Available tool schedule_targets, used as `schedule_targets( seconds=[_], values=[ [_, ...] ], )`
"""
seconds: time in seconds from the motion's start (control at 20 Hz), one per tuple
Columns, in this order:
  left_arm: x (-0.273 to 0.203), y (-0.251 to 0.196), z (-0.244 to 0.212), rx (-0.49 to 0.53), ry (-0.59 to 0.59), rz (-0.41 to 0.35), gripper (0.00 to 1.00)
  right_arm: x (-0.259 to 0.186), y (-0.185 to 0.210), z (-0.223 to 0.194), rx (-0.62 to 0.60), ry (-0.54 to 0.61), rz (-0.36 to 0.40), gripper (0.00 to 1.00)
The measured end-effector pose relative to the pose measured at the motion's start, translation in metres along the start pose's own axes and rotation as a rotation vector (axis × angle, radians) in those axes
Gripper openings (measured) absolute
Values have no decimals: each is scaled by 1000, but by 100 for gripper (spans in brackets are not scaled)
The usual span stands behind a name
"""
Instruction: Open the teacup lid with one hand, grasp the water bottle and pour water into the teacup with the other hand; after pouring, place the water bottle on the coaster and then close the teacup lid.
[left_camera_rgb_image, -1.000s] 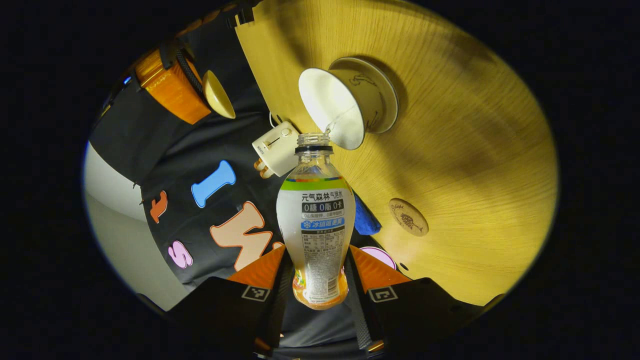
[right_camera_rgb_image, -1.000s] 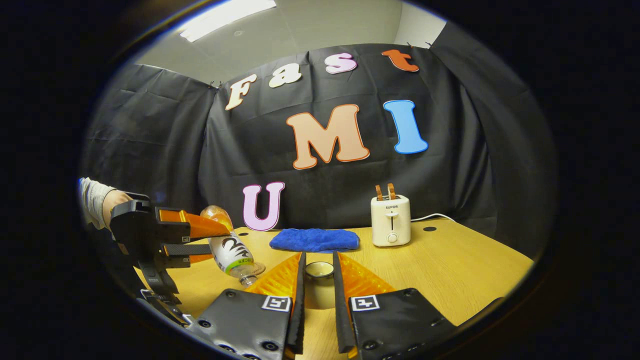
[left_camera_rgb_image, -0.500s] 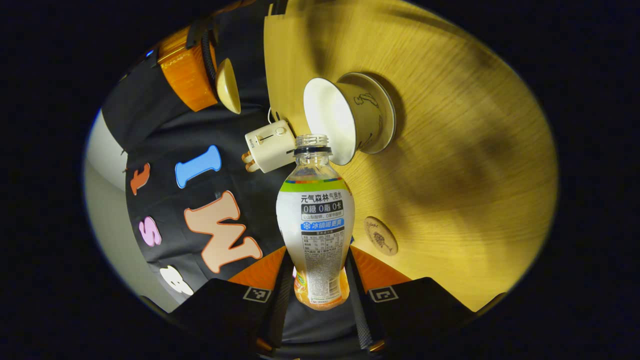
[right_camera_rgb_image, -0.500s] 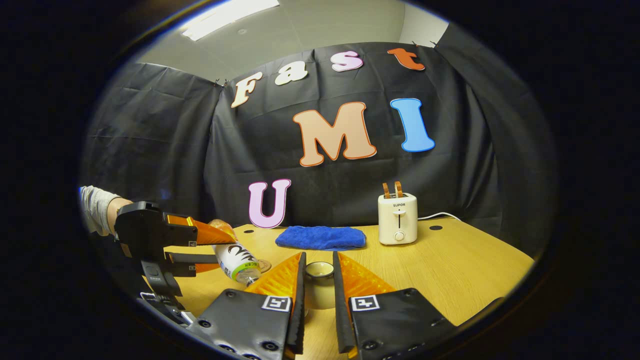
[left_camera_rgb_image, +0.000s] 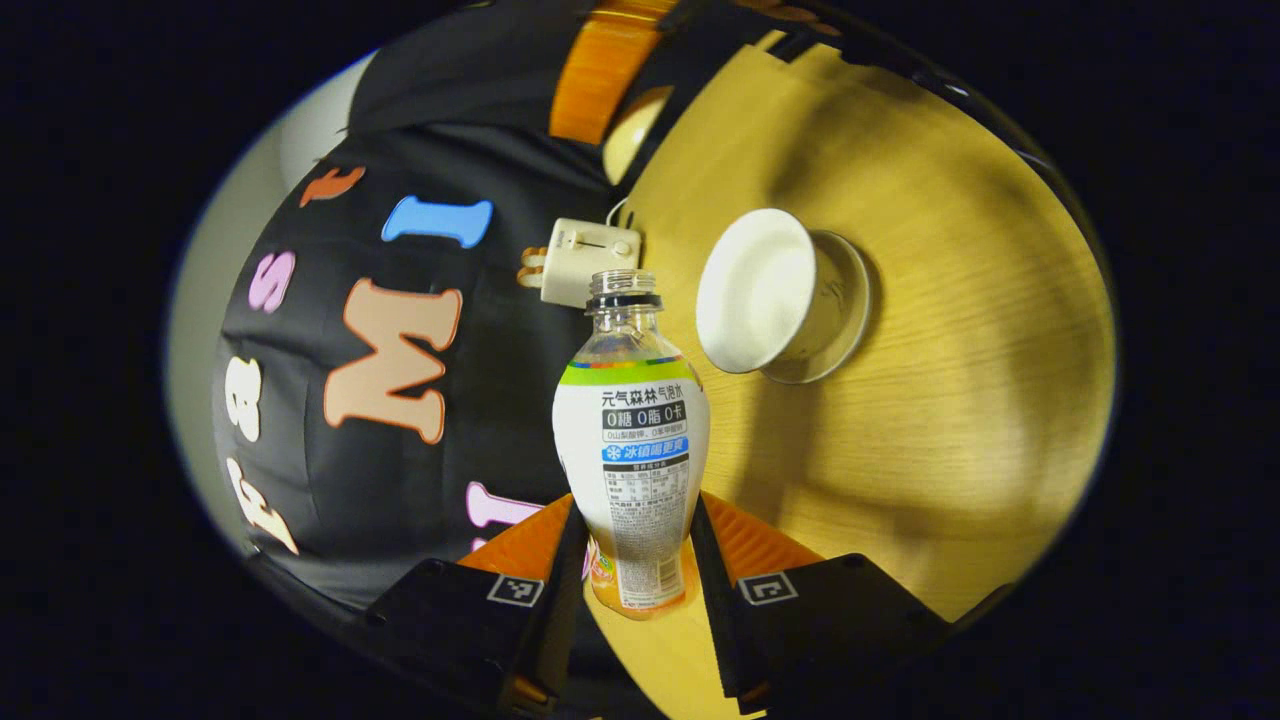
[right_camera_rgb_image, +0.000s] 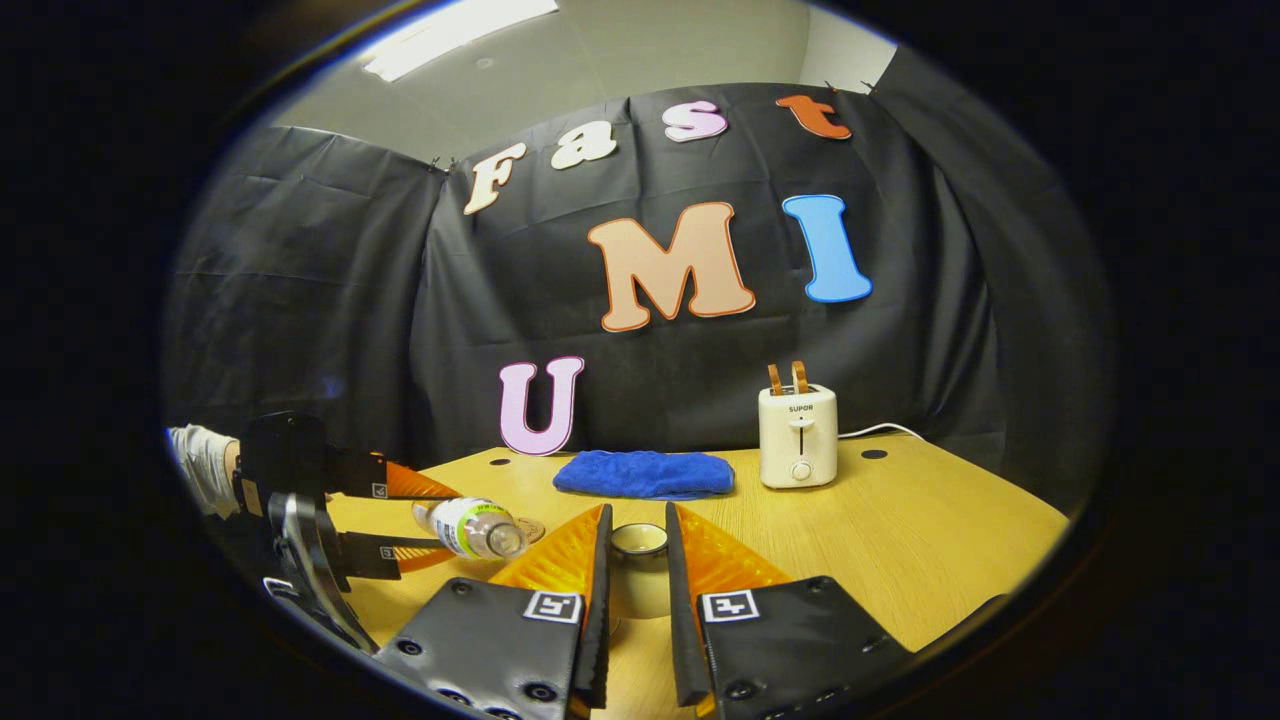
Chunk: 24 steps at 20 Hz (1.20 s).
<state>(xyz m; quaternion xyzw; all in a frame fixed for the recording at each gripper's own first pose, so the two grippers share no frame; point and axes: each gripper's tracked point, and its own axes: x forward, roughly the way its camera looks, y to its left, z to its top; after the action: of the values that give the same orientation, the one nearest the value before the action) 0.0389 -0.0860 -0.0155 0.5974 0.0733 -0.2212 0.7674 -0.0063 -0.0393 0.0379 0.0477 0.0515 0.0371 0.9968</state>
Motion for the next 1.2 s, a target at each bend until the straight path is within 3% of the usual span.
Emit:
schedule_targets(
  seconds=[0.55,0.7,0.95,1.2],
  values=[
    [12,29,-12,-510,-37,94,55,-1,2,1,-14,-4,2,28],
    [22,35,-13,-667,-52,91,55,-1,1,2,-12,-4,-2,29],
    [41,58,-27,-875,-71,174,55,-1,-1,2,-14,-2,-8,28],
    [67,67,-47,-1179,-98,237,54,0,-6,1,-21,2,-22,29]
  ],
)
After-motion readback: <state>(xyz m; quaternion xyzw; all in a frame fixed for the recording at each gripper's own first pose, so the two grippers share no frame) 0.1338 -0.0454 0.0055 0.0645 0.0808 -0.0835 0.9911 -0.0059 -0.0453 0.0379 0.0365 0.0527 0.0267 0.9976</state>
